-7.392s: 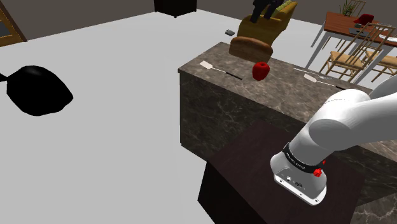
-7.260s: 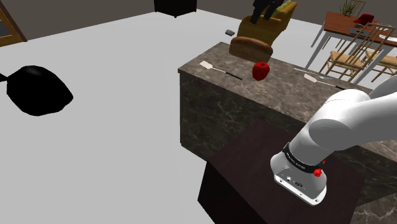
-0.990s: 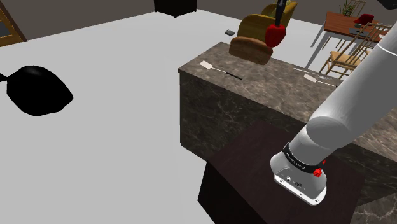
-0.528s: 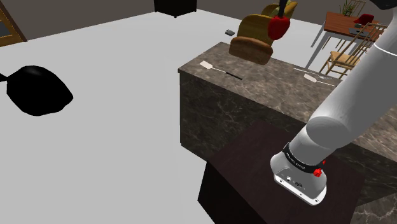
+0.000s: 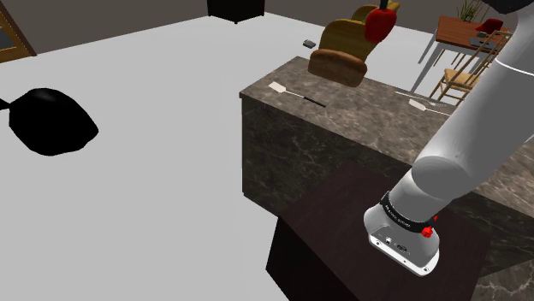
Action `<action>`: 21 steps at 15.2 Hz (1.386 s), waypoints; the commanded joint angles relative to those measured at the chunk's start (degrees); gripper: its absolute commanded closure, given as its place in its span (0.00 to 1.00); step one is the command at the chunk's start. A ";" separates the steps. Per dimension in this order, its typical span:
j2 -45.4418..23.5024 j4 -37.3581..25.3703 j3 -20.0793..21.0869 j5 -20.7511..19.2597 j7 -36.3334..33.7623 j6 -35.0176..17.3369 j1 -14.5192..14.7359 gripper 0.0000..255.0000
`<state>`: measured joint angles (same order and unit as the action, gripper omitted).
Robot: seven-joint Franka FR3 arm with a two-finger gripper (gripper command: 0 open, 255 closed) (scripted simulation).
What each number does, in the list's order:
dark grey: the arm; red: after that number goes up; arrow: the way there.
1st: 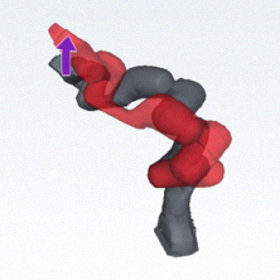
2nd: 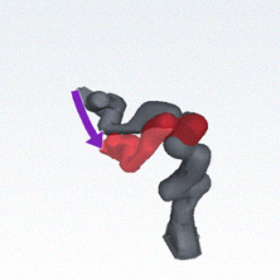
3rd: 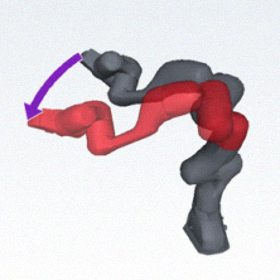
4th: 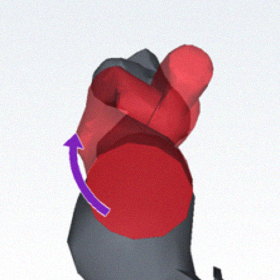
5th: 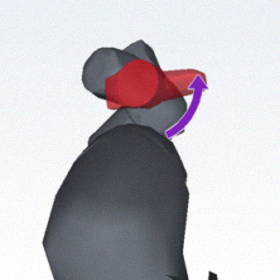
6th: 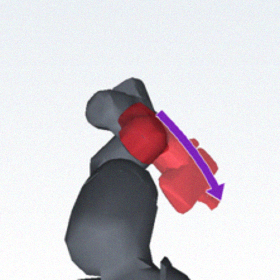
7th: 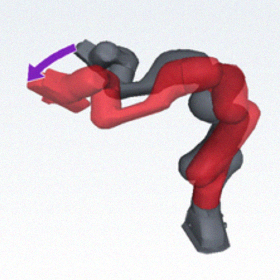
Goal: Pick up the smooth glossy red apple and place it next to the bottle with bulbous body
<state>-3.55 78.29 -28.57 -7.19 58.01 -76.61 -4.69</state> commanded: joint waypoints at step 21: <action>4.26 -1.31 -8.30 -3.39 18.60 2.04 -9.04 1.00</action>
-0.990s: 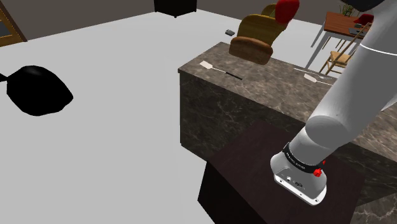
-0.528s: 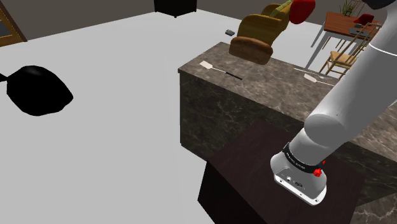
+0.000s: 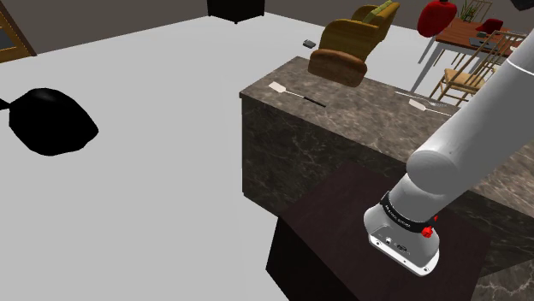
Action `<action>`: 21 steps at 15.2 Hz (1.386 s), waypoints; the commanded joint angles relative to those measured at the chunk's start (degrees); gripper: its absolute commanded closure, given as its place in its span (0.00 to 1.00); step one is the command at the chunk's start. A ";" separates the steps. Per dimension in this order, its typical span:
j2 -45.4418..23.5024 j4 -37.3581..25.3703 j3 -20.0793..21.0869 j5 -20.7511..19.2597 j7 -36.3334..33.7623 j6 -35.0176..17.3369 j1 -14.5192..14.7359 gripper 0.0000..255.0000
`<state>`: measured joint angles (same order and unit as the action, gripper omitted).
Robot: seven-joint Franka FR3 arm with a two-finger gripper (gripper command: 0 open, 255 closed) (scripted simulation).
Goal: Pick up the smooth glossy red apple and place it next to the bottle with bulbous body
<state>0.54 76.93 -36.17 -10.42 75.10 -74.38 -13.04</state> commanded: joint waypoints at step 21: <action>-20.15 -18.70 -15.32 17.18 38.50 -1.50 -30.01 1.00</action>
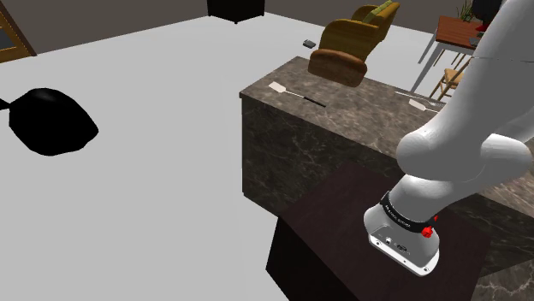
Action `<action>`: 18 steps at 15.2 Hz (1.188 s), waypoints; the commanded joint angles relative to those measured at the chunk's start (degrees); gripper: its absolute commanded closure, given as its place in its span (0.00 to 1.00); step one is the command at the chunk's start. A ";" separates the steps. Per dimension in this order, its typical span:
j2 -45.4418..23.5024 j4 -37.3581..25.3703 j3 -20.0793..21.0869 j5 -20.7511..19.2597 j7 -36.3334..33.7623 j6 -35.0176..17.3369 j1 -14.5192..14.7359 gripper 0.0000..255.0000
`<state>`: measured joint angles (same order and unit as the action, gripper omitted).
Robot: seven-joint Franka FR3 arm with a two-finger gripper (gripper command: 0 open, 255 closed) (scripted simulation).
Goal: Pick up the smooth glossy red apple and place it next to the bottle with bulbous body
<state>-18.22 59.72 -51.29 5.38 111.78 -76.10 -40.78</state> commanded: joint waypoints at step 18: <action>1.54 15.34 -1.20 -0.94 3.11 -14.24 -0.19 1.00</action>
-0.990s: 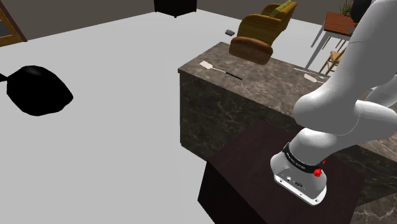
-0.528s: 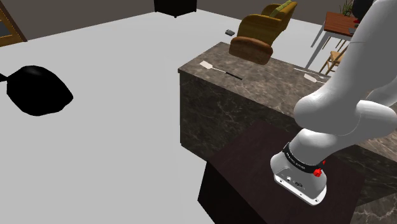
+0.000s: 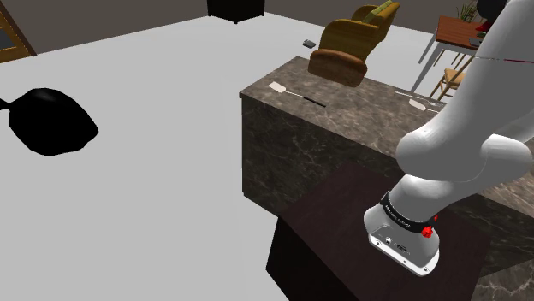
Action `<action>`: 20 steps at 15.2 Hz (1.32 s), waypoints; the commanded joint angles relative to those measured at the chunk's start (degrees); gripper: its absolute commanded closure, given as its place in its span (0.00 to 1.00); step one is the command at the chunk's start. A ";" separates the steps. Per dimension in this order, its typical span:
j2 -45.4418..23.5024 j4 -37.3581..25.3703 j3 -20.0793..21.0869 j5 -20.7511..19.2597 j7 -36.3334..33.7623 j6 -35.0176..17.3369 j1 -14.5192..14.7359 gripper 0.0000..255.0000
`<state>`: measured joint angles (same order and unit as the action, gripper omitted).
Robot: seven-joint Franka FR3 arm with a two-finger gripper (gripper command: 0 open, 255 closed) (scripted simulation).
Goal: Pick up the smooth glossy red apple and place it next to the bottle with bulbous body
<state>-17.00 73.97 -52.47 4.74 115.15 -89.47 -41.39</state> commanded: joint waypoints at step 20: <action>3.88 20.48 0.09 -3.33 -3.41 -17.41 4.62 1.00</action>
<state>-12.97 93.77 -52.45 1.29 111.77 -106.06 -36.76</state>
